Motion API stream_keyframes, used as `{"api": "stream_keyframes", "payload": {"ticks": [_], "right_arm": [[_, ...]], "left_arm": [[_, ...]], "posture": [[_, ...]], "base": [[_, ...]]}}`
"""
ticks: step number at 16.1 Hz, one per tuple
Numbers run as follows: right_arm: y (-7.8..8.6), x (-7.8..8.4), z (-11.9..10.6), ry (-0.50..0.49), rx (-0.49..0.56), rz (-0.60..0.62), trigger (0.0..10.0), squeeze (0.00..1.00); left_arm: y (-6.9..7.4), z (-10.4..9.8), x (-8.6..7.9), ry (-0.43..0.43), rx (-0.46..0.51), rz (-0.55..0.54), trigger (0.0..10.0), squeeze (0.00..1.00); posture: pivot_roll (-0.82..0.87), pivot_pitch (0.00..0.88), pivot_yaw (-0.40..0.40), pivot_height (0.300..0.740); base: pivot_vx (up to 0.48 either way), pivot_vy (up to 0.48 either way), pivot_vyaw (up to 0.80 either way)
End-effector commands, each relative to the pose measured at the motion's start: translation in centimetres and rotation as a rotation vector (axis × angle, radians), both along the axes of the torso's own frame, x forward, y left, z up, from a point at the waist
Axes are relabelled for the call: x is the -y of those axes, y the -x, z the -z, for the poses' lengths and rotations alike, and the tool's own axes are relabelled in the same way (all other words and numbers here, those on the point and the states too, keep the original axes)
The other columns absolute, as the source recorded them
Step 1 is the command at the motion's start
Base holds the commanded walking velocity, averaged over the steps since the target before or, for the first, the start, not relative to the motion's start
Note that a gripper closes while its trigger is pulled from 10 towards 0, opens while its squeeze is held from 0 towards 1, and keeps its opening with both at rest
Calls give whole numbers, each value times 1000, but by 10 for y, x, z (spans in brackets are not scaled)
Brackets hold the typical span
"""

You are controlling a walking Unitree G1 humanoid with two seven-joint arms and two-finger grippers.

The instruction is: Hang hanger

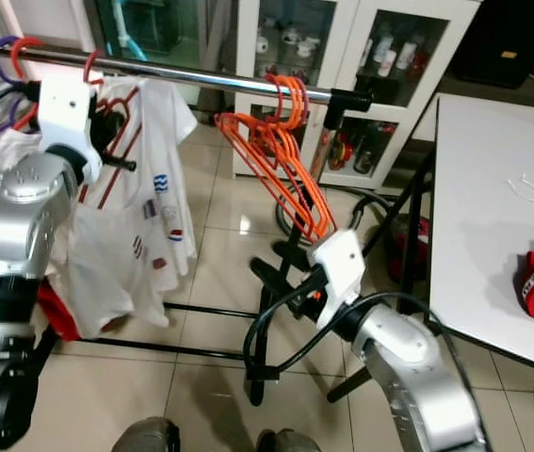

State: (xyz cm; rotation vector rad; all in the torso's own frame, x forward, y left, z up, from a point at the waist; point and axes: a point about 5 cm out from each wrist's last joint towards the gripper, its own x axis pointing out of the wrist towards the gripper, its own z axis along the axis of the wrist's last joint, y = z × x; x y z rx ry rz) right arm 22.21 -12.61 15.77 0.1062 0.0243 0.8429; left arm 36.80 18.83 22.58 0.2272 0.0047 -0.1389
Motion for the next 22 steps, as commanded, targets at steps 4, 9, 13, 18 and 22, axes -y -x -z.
{"api": "stream_keyframes", "payload": {"ticks": [4,9,13,18,22], "right_arm": [[1,-1,-28,-158,10,-45,10000,0],[-4,-11,-26,-105,5,13,10000,0],[-6,-17,-26,-106,5,37,10000,0],[-4,-17,-21,-65,-3,60,10000,0],[-7,-17,-21,-55,1,63,10000,0]], "left_arm": [[-9,-15,8,-21,27,58,10000,0],[-18,-12,12,19,-25,81,10000,0],[-30,-17,20,52,-48,78,10000,0],[-31,15,37,146,-215,122,10000,0],[-30,26,55,136,-238,170,10000,0]], "posture": [[32,63,-58,740],[34,63,-66,740],[27,59,-60,740],[15,62,-46,740],[18,64,-50,740]], "base": [[0,0,0],[0,0,0],[0,0,0],[0,0,0],[0,0,0]]}}
